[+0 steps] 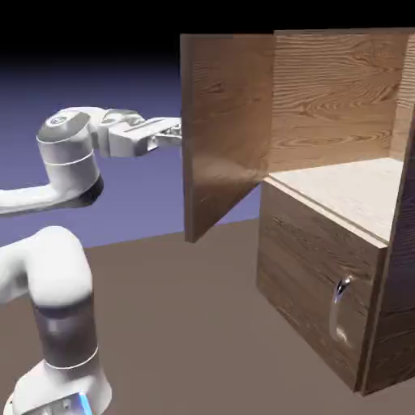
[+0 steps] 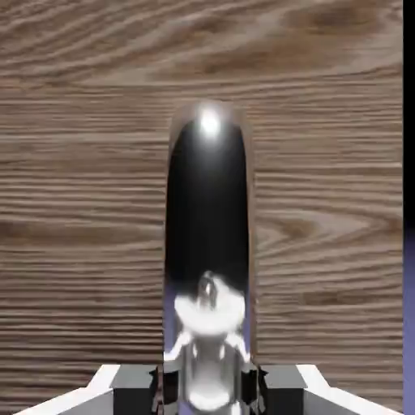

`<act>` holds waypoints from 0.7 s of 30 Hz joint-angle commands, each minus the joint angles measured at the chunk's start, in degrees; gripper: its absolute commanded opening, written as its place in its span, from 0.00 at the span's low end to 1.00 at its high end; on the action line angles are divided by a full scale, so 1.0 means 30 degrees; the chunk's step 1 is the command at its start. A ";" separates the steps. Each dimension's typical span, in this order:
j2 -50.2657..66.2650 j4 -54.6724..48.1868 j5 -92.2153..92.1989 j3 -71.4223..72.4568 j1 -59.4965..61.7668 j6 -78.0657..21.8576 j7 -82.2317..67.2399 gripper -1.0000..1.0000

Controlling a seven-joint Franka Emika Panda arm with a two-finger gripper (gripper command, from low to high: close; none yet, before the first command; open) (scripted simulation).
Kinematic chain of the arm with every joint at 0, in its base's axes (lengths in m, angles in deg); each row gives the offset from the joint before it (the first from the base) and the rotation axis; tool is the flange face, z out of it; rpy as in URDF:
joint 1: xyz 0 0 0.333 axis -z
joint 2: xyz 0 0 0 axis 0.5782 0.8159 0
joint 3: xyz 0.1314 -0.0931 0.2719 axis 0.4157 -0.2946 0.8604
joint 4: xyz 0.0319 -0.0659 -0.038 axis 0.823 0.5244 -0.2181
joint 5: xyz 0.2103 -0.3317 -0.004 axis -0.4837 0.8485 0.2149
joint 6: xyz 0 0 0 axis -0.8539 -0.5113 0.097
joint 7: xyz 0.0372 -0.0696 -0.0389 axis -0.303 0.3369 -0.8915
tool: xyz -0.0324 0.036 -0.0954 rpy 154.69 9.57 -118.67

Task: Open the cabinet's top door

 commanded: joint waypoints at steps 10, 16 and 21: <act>0.1772 -0.4407 -0.5639 0.6922 0.1524 -0.7218 0.0154 0.00; 0.2908 -0.8559 -0.7959 1.0167 0.4592 -1.1394 0.0065 0.00; 0.3409 -1.2019 -0.9138 1.2053 0.7433 -1.4353 -0.0234 0.00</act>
